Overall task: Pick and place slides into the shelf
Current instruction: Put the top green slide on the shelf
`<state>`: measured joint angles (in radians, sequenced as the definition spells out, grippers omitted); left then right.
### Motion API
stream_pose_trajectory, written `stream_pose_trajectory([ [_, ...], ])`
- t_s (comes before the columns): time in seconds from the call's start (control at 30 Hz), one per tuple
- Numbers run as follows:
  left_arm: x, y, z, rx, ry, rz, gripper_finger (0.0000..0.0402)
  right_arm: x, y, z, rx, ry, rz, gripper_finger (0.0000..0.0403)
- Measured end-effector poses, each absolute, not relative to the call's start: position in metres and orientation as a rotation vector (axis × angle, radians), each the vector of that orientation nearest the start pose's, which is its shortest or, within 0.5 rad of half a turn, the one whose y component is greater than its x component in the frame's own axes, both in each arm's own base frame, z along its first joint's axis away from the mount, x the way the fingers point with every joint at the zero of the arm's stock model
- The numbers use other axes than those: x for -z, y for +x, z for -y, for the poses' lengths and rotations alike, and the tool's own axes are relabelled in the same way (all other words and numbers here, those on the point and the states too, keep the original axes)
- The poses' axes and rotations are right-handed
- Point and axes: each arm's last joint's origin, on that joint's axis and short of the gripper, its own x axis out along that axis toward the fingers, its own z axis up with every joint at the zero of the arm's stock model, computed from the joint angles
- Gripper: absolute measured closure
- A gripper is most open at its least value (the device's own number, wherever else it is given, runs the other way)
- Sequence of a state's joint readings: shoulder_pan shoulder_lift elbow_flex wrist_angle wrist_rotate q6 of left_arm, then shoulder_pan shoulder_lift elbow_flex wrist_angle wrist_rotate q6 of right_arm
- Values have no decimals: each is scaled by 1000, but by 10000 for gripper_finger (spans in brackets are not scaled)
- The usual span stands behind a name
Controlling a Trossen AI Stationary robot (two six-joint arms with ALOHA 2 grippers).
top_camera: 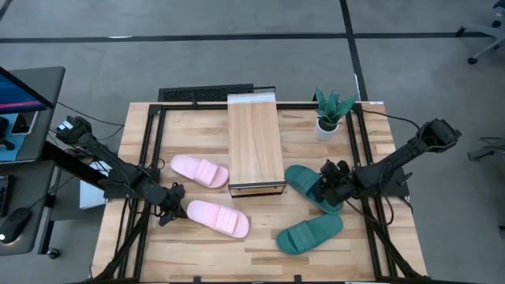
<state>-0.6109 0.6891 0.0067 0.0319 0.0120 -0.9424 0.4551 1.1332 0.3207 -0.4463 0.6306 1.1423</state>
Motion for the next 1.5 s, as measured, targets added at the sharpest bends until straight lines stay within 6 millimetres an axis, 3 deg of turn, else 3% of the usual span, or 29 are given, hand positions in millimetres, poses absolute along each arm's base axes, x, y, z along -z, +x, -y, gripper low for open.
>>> stream_pose_trajectory([
  [0.23, -105, 99, 70, 253, -686, -852, 401, -119, 143, -45, 713, 357, -814, 390],
  [0.83, -105, 99, 70, 253, -686, -852, 401, -122, 141, -46, 687, 379, -862, 401],
  [1.5, -105, 99, 70, 253, -686, -852, 401, -187, 119, -36, 660, 304, -909, 402],
])
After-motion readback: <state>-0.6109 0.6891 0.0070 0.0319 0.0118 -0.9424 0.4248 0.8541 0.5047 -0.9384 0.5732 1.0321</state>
